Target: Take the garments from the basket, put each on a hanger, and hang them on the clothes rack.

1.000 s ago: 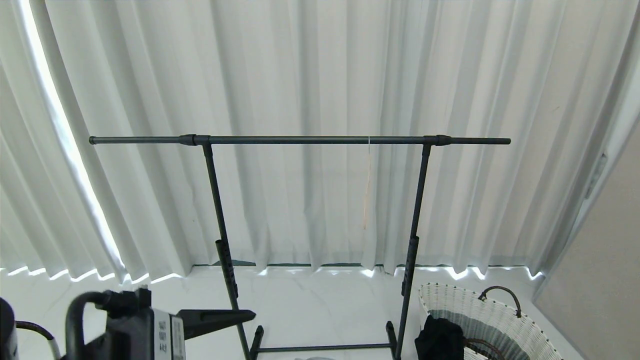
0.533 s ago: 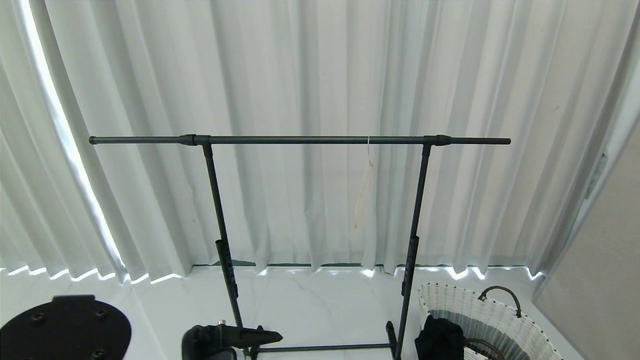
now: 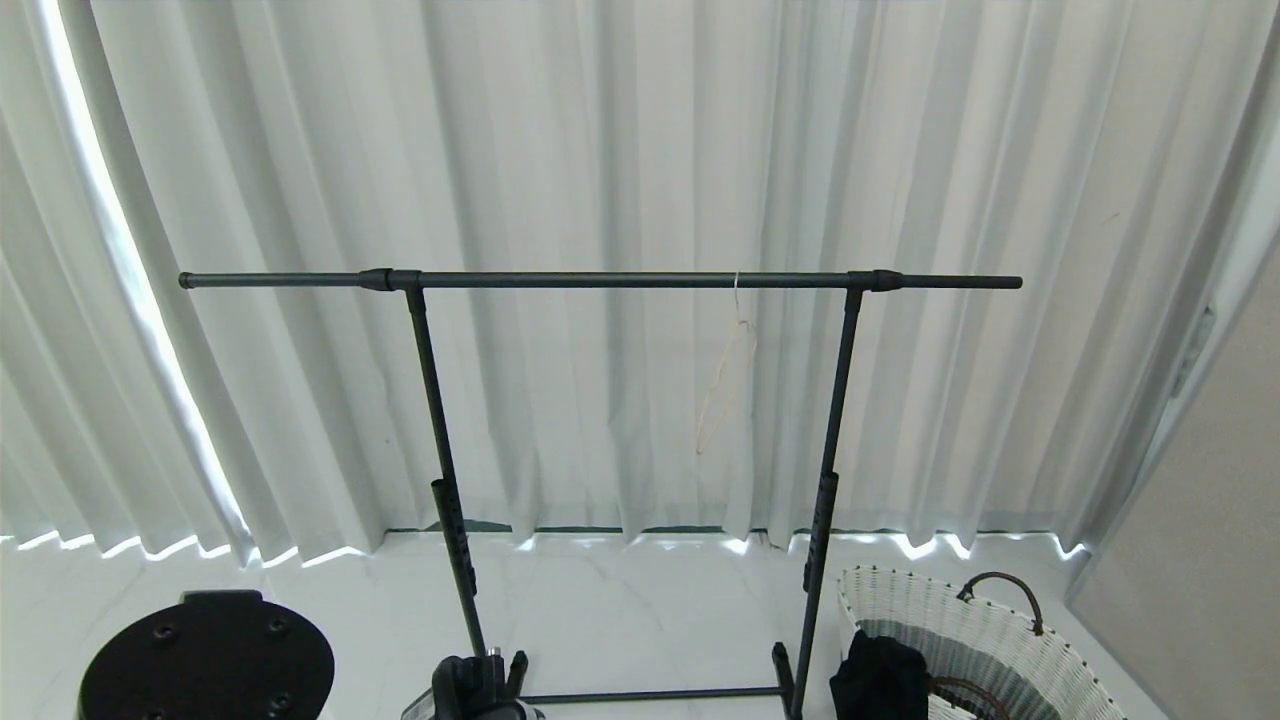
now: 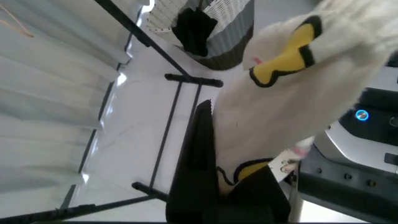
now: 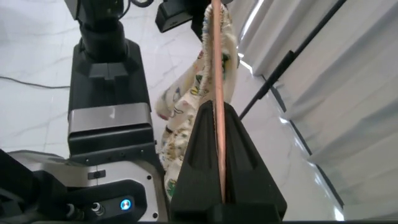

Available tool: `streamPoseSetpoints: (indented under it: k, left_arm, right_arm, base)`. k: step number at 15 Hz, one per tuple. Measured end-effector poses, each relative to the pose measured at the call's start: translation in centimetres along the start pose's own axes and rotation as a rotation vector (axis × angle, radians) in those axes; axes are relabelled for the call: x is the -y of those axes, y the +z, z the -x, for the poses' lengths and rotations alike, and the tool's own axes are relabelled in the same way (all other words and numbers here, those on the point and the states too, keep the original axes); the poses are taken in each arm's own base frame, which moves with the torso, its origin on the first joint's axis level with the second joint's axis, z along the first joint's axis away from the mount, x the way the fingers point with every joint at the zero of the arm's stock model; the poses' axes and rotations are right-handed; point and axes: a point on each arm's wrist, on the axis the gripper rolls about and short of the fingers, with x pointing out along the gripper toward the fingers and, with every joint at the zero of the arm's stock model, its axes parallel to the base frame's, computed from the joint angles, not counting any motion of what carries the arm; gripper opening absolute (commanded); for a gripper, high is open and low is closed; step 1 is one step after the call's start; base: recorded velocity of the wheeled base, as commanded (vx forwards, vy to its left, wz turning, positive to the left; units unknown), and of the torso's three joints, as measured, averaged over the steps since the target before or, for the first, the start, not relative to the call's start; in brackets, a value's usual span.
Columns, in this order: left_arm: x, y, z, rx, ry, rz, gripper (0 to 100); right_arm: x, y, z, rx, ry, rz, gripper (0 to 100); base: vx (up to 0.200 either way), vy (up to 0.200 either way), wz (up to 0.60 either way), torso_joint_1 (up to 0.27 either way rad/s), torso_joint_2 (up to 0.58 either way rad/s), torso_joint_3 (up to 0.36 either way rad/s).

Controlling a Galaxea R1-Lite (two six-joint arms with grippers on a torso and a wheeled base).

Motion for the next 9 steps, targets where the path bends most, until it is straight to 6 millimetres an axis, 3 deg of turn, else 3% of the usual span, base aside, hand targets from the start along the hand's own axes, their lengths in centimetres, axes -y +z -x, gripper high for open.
streamPoseSetpoints:
  k: [1, 9]
  left_arm:
    - [0.0, 0.0, 0.0, 0.001, 0.003, 0.001, 0]
    - [-0.3, -0.8, 0.0, -0.048, 0.104, 0.017, 0]
  right_arm:
    - [0.0, -0.1, 0.0, -0.004, -0.001, 0.007, 100]
    - [1.2, -1.5, 0.5, -0.065, -0.135, 0.022, 100]
  base:
    - [0.000, 0.000, 0.00, 0.000, 0.00, 0.000]
    - [0.000, 0.000, 0.00, 0.000, 0.00, 0.000]
